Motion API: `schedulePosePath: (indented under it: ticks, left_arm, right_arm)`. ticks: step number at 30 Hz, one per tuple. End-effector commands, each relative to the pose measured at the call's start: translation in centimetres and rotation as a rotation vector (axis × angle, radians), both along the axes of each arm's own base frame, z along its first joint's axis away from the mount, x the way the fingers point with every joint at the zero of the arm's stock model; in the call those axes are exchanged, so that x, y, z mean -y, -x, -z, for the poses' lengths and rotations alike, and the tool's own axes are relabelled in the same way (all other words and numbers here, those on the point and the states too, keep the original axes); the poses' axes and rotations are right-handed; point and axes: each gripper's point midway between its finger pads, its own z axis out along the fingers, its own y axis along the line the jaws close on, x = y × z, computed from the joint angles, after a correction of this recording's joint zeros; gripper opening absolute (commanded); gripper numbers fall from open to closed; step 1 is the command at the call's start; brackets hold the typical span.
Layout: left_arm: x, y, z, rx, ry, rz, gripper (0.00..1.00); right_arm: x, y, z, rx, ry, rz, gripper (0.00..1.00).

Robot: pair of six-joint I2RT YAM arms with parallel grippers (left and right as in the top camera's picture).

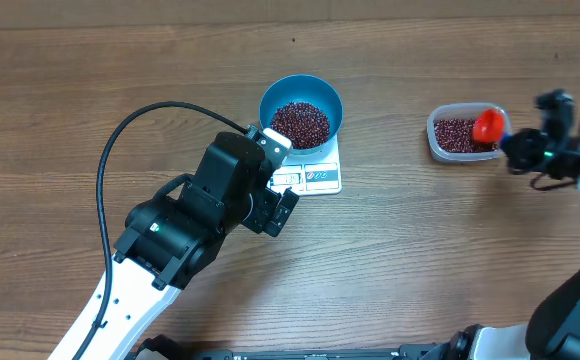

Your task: Scoop item into bowl and weigh 150g on scale

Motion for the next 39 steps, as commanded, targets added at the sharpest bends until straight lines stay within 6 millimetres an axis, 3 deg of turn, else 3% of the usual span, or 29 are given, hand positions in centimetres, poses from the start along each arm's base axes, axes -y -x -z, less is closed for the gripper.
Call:
schedulePosePath:
  ticks: [1, 8, 16, 31, 39]
  left_arm:
    - [0.1, 0.0, 0.3, -0.007, -0.005, 0.015, 1.00]
    - [0.1, 0.0, 0.3, -0.007, -0.005, 0.016, 1.00]
    - [0.1, 0.0, 0.3, -0.007, -0.005, 0.016, 1.00]
    - [0.1, 0.0, 0.3, -0.007, -0.005, 0.016, 1.00]
    - [0.1, 0.0, 0.3, -0.007, -0.005, 0.015, 1.00]
  right_arm:
    - [0.5, -0.3, -0.7, -0.035, 0.235, -0.026, 0.04]
    - [-0.1, -0.5, -0.6, -0.090, 0.438, -0.035, 0.04]
    - [0.6, -0.4, -0.8, -0.098, 0.486, -0.013, 0.04]
    - [-4.4, 0.7, 0.5, -0.106, 0.253, -0.193, 0.04]
    - [-6.9, 0.5, 0.0, -0.059, 0.104, -0.252, 0.04]
